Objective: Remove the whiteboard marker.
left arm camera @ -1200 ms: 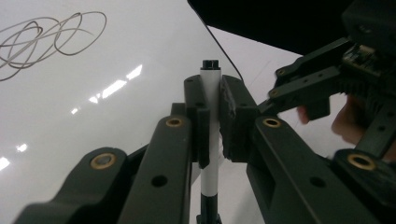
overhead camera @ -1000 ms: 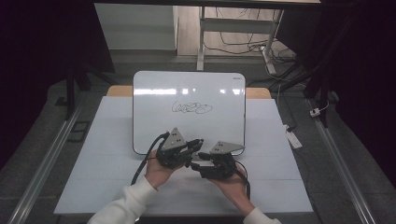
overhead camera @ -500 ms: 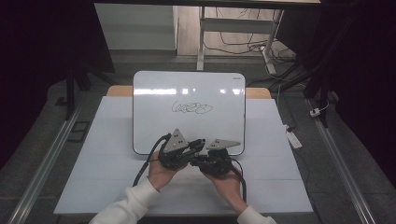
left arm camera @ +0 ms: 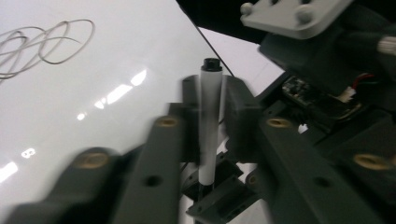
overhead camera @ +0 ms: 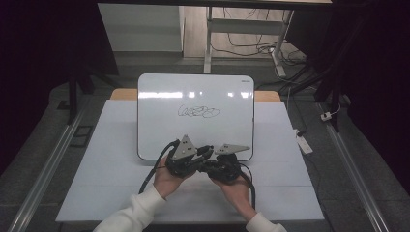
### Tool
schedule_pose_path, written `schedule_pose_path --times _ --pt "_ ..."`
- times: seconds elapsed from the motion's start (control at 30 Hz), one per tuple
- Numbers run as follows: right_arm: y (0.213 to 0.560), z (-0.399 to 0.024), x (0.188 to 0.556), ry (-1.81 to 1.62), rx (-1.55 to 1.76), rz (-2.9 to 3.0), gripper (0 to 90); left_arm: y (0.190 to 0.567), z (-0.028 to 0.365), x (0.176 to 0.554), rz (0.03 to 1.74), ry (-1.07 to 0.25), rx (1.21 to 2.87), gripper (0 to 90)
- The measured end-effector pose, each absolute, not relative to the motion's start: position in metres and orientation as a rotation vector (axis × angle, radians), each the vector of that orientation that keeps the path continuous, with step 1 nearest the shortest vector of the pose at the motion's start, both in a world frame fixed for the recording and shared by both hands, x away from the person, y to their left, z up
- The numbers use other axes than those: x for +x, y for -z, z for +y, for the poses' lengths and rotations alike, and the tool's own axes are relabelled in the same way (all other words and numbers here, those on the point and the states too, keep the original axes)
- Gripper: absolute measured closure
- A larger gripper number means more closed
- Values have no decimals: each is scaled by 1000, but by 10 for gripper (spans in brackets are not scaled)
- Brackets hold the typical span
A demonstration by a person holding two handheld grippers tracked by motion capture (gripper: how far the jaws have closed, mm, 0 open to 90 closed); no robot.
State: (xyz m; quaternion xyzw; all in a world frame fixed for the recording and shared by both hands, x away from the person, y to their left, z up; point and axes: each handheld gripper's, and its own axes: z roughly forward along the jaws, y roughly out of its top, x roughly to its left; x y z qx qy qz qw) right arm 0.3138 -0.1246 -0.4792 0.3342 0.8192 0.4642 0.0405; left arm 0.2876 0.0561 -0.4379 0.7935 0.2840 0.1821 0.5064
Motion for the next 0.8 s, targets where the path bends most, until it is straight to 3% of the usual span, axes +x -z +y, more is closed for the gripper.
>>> schedule_pose_path --times 0.03,0.1,0.23,0.57,0.8 --pt "479 -125 314 -1422 1024 2509 781 437 59 287 691 -442 1906 664" --pt "475 -128 312 -1430 996 2476 781 433 68 286 701 -434 1885 494" --pt "472 -137 314 -1456 979 2425 781 431 100 281 751 -416 1866 420" --pt "463 -151 317 -1523 888 2309 781 468 188 250 922 -330 1930 336" --pt "455 -158 317 -1555 846 2231 781 488 218 233 988 -326 1930 322"
